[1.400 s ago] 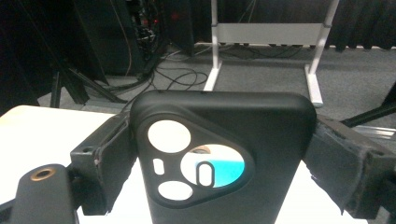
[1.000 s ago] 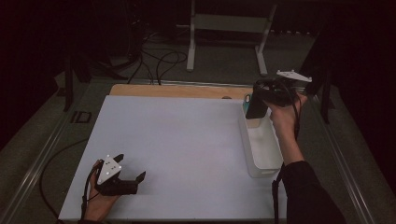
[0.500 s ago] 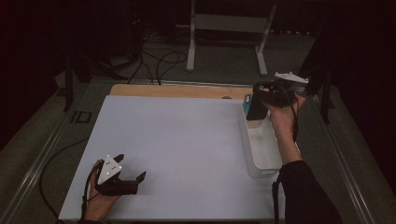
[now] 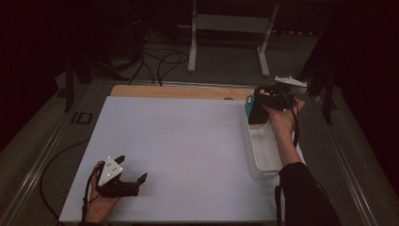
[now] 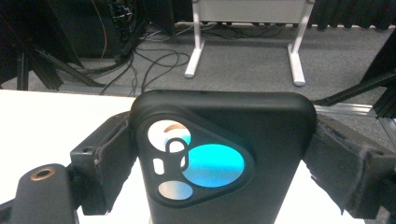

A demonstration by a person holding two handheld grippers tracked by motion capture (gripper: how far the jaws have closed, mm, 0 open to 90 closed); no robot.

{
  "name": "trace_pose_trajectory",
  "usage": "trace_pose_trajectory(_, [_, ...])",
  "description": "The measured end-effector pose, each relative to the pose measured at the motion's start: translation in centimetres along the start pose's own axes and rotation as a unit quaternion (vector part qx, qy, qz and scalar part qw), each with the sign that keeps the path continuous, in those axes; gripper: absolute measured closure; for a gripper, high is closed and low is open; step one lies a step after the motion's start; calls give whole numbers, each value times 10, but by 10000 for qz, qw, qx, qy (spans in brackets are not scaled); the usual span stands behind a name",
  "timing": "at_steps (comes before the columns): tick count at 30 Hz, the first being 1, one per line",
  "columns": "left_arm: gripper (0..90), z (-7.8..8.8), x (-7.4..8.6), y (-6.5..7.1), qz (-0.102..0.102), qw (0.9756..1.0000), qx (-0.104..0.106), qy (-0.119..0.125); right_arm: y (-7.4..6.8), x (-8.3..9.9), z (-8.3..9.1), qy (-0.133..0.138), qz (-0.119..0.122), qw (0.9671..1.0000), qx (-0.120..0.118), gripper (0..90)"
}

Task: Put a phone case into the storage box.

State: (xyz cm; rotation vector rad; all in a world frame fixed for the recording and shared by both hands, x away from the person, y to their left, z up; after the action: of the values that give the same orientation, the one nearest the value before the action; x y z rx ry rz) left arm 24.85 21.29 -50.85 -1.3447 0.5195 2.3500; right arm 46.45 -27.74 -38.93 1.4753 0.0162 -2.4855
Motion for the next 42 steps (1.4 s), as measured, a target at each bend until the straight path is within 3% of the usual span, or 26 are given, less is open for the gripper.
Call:
trace_pose_trajectory(30, [3,1,1,0,-1,10000,-6,11,-11,20,-25,-279,145,9995,73,134])
trace_pose_trajectory(42, [3,1,1,0,-7,10000,-8,12,-15,28,-36,-371,73,9992,104,133])
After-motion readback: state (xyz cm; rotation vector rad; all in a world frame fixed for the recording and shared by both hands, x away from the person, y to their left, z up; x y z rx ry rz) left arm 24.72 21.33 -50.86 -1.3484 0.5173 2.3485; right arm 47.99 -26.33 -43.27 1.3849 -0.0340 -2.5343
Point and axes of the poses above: each handheld gripper's, and its own axes: z roughly backward along the jaws, x roughly out of its underside, y roughly to its right, the point moved 2 cm from there along -z, roughly forward along the jaws, and after that the axes turned 10 degrees about z, right-handed, at the moved point
